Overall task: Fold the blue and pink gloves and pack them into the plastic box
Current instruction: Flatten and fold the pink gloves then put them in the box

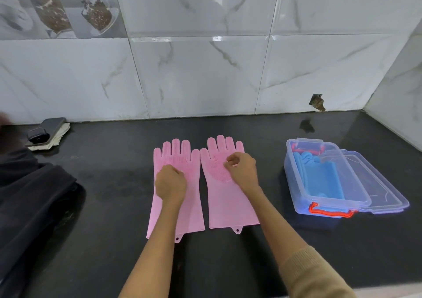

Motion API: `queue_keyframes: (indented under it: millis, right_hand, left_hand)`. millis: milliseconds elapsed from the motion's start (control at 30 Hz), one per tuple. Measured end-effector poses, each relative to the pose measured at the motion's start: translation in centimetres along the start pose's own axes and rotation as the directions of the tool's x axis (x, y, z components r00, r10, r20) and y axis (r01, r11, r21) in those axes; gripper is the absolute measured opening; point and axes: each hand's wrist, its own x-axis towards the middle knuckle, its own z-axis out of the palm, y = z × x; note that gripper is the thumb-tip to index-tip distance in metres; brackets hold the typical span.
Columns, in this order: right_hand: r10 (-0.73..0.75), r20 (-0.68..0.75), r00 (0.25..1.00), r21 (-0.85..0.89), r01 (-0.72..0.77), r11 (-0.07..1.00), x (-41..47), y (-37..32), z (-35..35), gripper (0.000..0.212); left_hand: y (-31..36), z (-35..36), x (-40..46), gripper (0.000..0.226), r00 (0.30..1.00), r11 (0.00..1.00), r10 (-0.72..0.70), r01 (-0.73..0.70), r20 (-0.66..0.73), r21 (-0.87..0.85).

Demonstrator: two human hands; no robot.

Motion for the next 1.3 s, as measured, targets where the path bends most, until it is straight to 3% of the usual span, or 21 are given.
queue_keyframes:
  millis: [67, 133, 233, 400, 500, 600, 667, 767, 900, 1000, 1200, 1300]
  right_hand:
    - [-0.02, 0.164, 0.986, 0.009, 0.019, 1.0, -1.0, -1.8, 1.9, 0.013]
    - [0.006, 0.318, 0.948, -0.085, 0.022, 0.996, -1.9, -3.0, 4.1, 0.016]
    - [0.019, 0.327, 0.945, -0.164, 0.037, 0.986, -2.6, -3.8, 6.7, 0.023]
    - [0.051, 0.376, 0.925, -0.161, 0.011, 0.987, -1.9, -4.1, 8.3, 0.029]
    - [0.022, 0.433, 0.901, 0.01, -0.029, 1.0, -1.6, -4.0, 8.7, 0.037]
    - [0.022, 0.473, 0.881, 0.275, -0.171, 0.946, -2.0, -4.4, 9.2, 0.011]
    - [0.053, 0.518, 0.853, 0.374, -0.282, 0.884, -1.8, -4.4, 9.4, 0.022]
    - [0.035, 0.573, 0.819, 0.442, -0.345, 0.828, -1.0, -4.4, 8.8, 0.036]
    - [0.004, 0.487, 0.873, 0.572, -0.323, 0.754, 1.3, -5.1, 6.0, 0.051]
    - [0.029, 0.391, 0.92, 0.61, -0.283, 0.74, 3.7, -4.8, 2.4, 0.057]
    - [0.098, 0.279, 0.955, 0.395, -0.207, 0.895, 3.8, -0.3, -2.9, 0.058]
    - [0.188, 0.263, 0.946, 0.331, -0.272, 0.904, 2.3, 1.8, -3.2, 0.048]
  left_hand:
    - [-0.8, -1.2, 1.2, 0.027, 0.995, 0.996, -0.084, 0.084, -0.048, -0.006]
    - [-1.6, -1.9, 2.0, 0.039, 0.985, 0.985, -0.175, 0.175, 0.004, 0.004]
    - [-2.6, -1.8, 2.5, 0.045, 0.97, 0.979, -0.201, 0.197, 0.134, 0.045]
    - [-4.5, -1.6, 3.4, 0.034, 0.961, 0.993, -0.105, 0.088, 0.257, 0.075]
    - [-5.1, -1.4, 3.7, 0.026, 0.962, 0.993, 0.014, 0.02, 0.273, -0.12]
    - [-4.9, -1.5, 3.6, 0.028, 0.94, 0.871, 0.026, 0.145, 0.339, -0.47]
    - [-4.4, -1.8, 3.7, 0.036, 0.909, 0.746, 0.005, 0.274, 0.416, -0.607]
    - [-3.3, -2.3, 4.1, 0.041, 0.875, 0.646, 0.008, 0.365, 0.484, -0.67]
    - [-0.8, -3.0, 4.7, 0.044, 0.84, 0.575, 0.086, 0.397, 0.535, -0.716]
    - [1.7, -2.3, 4.5, 0.045, 0.818, 0.631, 0.144, 0.357, 0.556, -0.688]
    - [3.3, 2.6, 1.3, 0.055, 0.703, 0.727, 0.331, 0.236, 0.63, -0.645]
    - [1.9, 4.5, 0.5, 0.056, 0.71, 0.785, 0.302, 0.194, 0.636, -0.589]
